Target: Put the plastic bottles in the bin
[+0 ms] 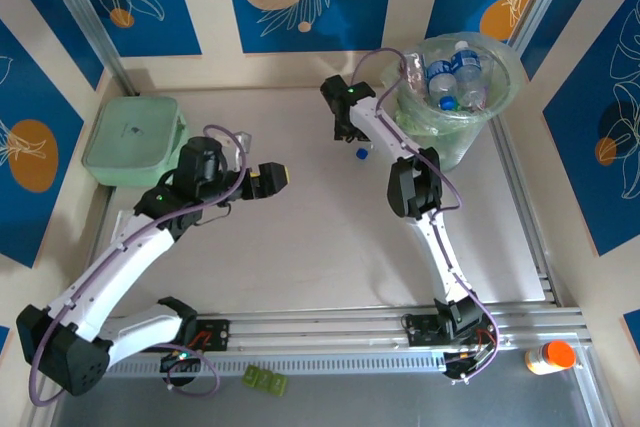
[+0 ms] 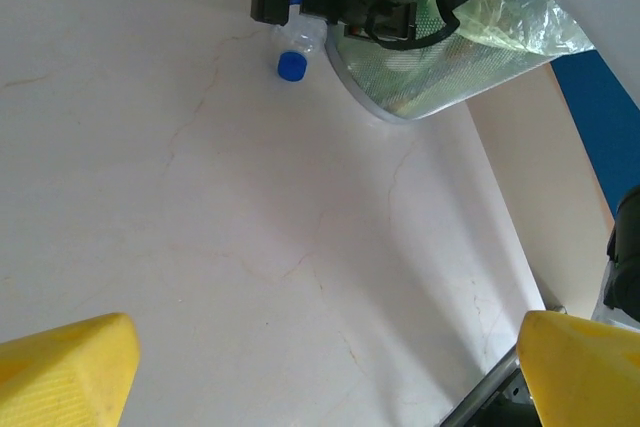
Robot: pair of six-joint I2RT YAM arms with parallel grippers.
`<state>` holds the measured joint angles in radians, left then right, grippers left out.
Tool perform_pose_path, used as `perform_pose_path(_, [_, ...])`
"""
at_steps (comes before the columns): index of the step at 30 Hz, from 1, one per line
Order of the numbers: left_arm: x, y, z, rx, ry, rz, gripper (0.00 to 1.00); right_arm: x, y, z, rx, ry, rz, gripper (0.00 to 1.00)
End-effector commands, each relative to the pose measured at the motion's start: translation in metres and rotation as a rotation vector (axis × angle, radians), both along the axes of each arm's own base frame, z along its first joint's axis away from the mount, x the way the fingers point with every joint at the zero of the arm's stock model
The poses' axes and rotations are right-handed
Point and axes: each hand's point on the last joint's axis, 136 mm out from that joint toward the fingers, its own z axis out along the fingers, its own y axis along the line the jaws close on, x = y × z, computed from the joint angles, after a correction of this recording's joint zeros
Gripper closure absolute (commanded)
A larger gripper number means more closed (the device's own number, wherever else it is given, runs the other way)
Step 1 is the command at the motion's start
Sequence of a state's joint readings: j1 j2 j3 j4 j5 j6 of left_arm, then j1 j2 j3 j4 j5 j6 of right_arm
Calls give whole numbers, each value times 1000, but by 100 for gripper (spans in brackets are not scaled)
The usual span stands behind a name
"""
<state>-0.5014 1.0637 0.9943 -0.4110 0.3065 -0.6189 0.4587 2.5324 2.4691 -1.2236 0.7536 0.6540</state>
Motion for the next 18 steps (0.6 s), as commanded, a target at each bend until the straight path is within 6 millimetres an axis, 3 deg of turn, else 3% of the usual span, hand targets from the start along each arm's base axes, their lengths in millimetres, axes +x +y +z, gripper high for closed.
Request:
perform_pose_path(1, [-1,-9,14,-12,-36,-42,3,4,-2,1,29,-13,-35,0])
perform_pose_path(11, [-2,-10,11,-15,-29,-48,4,23,-8,-31,81,-9,-67,3])
perform_pose_path(18, [-2,-12,12,-22,-30,-58,5,30,-3,-35,111,-22,-58,11])
